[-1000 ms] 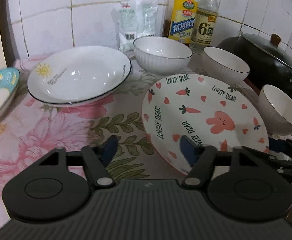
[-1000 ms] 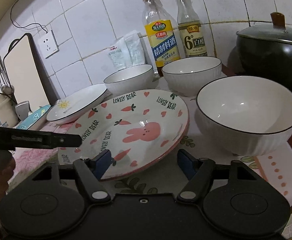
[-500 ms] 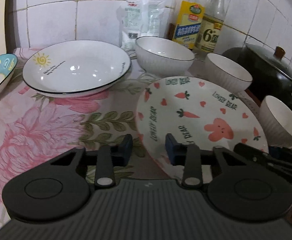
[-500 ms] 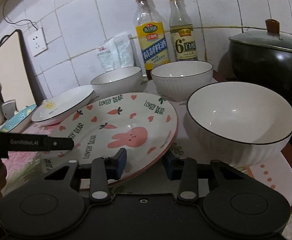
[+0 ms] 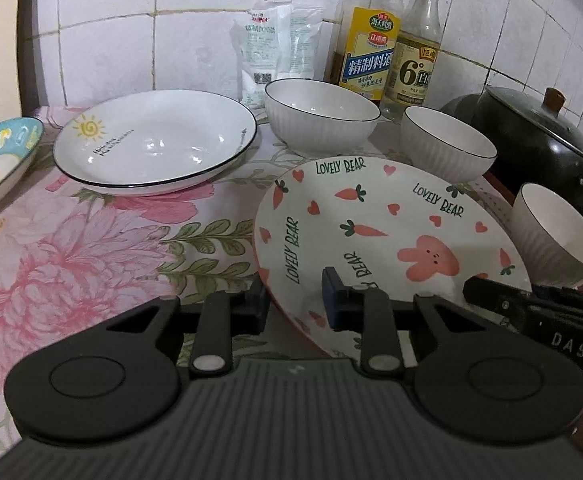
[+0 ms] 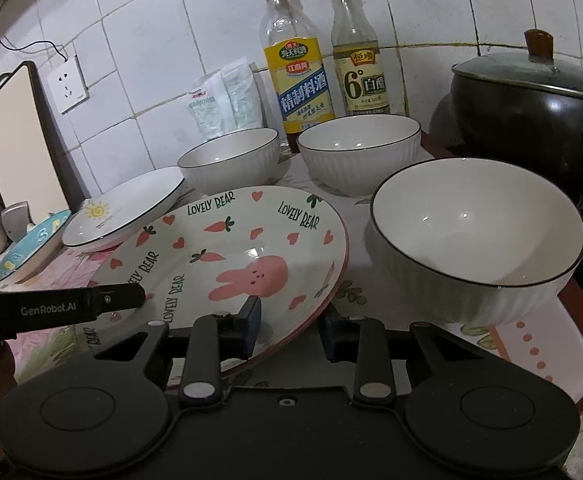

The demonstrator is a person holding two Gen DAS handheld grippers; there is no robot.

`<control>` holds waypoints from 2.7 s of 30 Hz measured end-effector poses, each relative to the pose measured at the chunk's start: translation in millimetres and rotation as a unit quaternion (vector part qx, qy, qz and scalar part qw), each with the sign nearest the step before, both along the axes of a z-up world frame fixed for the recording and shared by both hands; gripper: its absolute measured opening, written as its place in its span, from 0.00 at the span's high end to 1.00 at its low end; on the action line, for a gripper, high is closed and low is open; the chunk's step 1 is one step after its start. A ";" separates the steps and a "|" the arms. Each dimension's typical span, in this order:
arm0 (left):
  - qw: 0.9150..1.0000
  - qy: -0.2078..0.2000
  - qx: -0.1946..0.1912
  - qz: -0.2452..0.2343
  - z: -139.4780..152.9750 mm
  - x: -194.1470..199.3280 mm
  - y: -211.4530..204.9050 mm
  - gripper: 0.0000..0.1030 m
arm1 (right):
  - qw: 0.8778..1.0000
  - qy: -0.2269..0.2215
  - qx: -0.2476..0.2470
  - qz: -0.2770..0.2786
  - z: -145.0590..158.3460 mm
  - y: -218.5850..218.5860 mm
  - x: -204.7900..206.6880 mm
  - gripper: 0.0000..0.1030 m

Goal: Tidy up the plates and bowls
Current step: 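Close both grippers on the rim of the bunny plate, then lift the bunny plate onto the white plate and open both grippers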

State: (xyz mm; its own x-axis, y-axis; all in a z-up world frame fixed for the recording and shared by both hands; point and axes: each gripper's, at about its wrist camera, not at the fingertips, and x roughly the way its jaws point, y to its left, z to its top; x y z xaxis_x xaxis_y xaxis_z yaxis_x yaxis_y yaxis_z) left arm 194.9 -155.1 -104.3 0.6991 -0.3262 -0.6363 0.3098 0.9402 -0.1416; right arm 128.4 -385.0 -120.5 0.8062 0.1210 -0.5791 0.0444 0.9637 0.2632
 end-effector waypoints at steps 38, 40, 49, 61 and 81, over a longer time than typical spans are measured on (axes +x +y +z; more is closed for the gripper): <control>0.993 -0.071 0.026 0.093 108.8 -4.1 114.0 0.75 | 0.986 -0.018 0.073 0.150 88.7 85.4 50.1 0.65; 0.993 -0.060 0.020 0.096 109.4 10.2 121.2 0.75 | 0.985 -0.013 0.076 0.156 89.4 89.1 64.2 0.65; 0.994 -0.026 -0.011 0.104 81.6 73.0 138.5 0.75 | 0.984 0.025 0.059 0.166 79.9 102.8 127.1 0.65; 0.993 0.019 -0.029 0.109 45.4 129.4 146.8 0.75 | 0.984 0.066 0.026 0.163 61.5 117.6 185.3 0.65; 0.990 0.065 0.002 0.129 21.8 142.4 141.5 0.75 | 0.984 0.090 -0.070 0.134 46.0 144.5 184.6 0.64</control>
